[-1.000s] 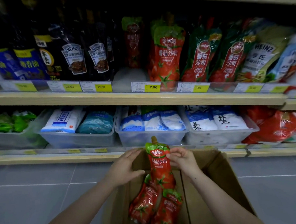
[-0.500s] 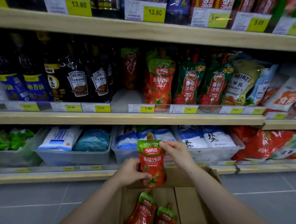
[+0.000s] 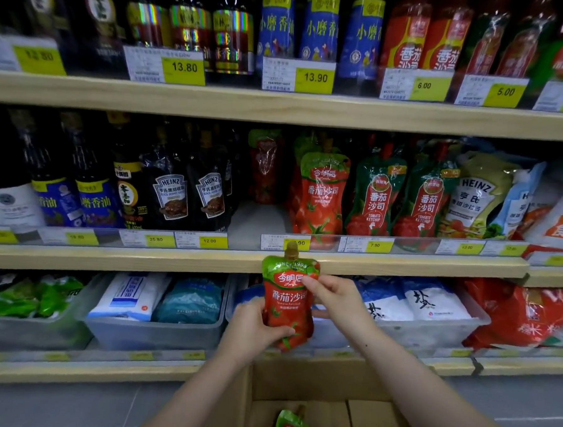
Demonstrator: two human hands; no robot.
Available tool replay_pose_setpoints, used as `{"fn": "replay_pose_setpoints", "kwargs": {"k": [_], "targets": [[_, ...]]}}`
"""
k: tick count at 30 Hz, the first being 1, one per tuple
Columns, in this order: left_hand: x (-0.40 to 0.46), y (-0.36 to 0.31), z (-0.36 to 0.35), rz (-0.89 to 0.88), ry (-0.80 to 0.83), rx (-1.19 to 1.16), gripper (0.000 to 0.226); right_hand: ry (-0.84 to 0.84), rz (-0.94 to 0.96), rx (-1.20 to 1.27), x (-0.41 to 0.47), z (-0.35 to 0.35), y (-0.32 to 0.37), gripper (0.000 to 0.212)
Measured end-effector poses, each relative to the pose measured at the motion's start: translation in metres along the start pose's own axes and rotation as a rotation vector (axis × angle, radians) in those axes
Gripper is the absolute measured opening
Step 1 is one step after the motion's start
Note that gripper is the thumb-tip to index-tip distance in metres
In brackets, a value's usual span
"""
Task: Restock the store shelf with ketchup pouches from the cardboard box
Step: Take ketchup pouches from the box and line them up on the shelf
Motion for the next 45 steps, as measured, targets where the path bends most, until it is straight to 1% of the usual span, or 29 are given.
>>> {"fn": "replay_pose_setpoints", "kwargs": {"k": [3,7,9,11,13,15,16,19,22,26,28,29,32,33,36,39,42,43,45], "targets": [[0.033,-0.033,0.043,-0.089,-0.107,0.098,0.035,0.022,0.09,0.077,0.005,-0.003,0.053,0.024],[0.075,-0.08,0.098,-0.251,-0.215,0.225,0.044,0.023,0.253,0.076,0.013,-0.003,0.127,0.035],[0.093,-0.089,0.118,-0.283,-0.236,0.245,0.048,0.017,0.283,0.081,0.021,-0.007,0.147,0.033],[0.108,-0.089,0.131,-0.29,-0.251,0.243,0.047,0.032,0.298,0.067,0.03,-0.016,0.158,0.024],[0.117,-0.082,0.136,-0.269,-0.26,0.223,0.045,0.037,0.304,0.035,0.039,-0.026,0.16,0.025],[0.121,-0.073,0.137,-0.256,-0.272,0.19,0.042,0.009,0.306,0.045,0.049,-0.028,0.16,0.033],[0.123,-0.07,0.136,-0.254,-0.277,0.164,0.039,-0.004,0.306,0.06,0.053,-0.028,0.161,0.032],[0.129,-0.061,0.134,-0.214,-0.263,0.088,0.036,-0.002,0.301,0.056,0.061,-0.029,0.164,0.019],[0.134,-0.06,0.135,-0.221,-0.264,0.094,0.038,-0.005,0.294,0.051,0.065,-0.03,0.166,0.022],[0.136,-0.049,0.133,-0.232,-0.308,0.076,0.044,-0.004,0.278,0.043,0.073,-0.035,0.153,0.019],[0.135,-0.038,0.124,-0.196,-0.262,0.117,0.045,-0.019,0.249,0.041,0.076,-0.036,0.144,0.02],[0.135,-0.033,0.119,-0.174,-0.226,0.15,0.046,-0.038,0.231,0.035,0.078,-0.035,0.141,0.022],[0.141,-0.024,0.113,-0.13,-0.139,0.199,0.049,-0.124,0.206,0.013,0.08,-0.03,0.144,0.05],[0.143,-0.022,0.113,-0.121,-0.123,0.206,0.049,-0.143,0.204,0.009,0.081,-0.029,0.146,0.054],[0.146,-0.021,0.113,-0.114,-0.091,0.23,0.046,-0.17,0.203,0.011,0.08,-0.03,0.15,0.053],[0.144,-0.02,0.112,-0.122,-0.072,0.25,0.047,-0.178,0.226,-0.031,0.078,-0.031,0.153,0.059],[0.14,-0.023,0.111,-0.151,-0.098,0.229,0.04,-0.206,0.225,-0.023,0.075,-0.03,0.16,0.068],[0.139,-0.024,0.112,-0.159,-0.111,0.228,0.038,-0.218,0.217,-0.006,0.077,-0.03,0.161,0.066],[0.138,-0.026,0.112,-0.166,-0.126,0.229,0.037,-0.255,0.195,0.005,0.081,-0.028,0.162,0.051]]}}
Point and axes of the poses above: each hand's wrist, its own x-axis towards the middle knuckle, its own z-axis out of the back of the hand, y = z × x, the point moved 9 cm from there along x, towards the middle knuckle, and after that the axes turned 12 degrees about -z, right-handed, at the moved point
